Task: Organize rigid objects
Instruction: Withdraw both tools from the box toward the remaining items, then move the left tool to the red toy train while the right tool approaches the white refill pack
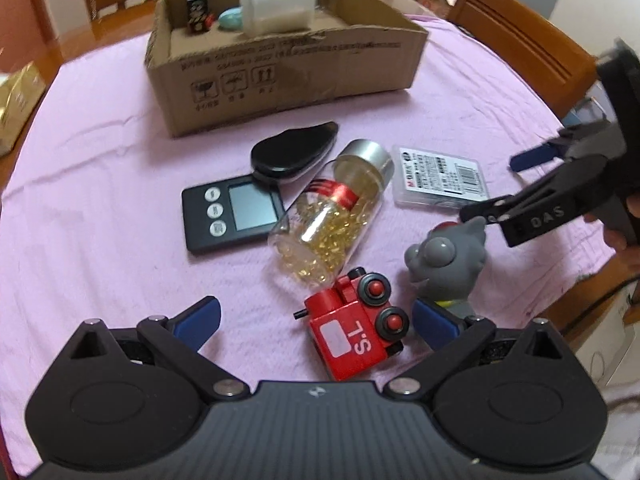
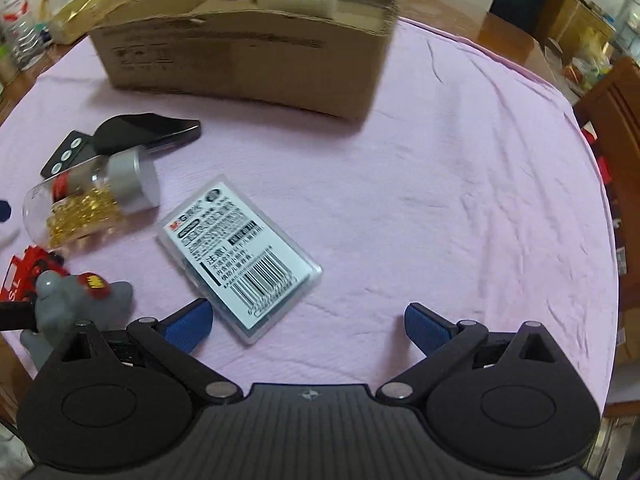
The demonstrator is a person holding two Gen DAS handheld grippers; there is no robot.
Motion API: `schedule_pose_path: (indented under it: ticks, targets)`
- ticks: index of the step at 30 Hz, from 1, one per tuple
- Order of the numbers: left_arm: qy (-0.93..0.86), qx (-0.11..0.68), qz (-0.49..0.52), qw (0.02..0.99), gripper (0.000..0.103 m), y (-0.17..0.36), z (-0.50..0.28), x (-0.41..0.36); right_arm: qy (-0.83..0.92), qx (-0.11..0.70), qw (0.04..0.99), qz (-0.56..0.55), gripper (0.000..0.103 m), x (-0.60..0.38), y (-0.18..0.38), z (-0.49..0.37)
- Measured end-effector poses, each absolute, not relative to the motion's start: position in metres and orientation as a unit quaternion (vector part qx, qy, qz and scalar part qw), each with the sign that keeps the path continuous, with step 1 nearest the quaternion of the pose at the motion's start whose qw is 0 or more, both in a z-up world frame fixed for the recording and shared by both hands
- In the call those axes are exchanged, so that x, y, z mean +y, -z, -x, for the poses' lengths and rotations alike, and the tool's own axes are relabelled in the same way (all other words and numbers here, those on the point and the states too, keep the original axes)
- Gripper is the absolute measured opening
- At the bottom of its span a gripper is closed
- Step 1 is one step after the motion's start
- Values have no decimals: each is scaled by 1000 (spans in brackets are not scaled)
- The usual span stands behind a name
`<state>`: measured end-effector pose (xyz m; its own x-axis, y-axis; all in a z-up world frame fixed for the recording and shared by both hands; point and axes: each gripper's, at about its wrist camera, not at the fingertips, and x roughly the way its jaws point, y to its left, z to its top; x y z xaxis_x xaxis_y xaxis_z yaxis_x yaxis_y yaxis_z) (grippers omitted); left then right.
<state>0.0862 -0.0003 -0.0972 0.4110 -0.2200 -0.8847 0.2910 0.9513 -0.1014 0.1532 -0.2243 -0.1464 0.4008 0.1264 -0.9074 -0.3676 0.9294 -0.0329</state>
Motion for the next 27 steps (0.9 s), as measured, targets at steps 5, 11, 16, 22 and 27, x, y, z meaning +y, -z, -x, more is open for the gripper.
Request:
schedule_pose_path:
  ticks: [5, 11, 16, 22, 27]
  targets:
    - [126, 536, -27, 834, 101, 107, -93, -3, -145, 526, 832, 101, 103, -230, 149, -153]
    - [81, 530, -70, 842, 101, 109, -88, 15, -148, 523, 833, 104, 103, -232, 146, -148]
    - [47, 529, -64, 845, 101, 109, -91, 41, -115, 516, 843, 103, 103, -244, 143, -150]
    - [70, 516, -76, 850, 98, 108, -86, 42, -131, 512, 843, 101, 103, -235, 130, -149]
    - [76, 519, -75, 848, 98, 110, -90, 40, -150, 503, 848, 69, 103, -214, 123, -163]
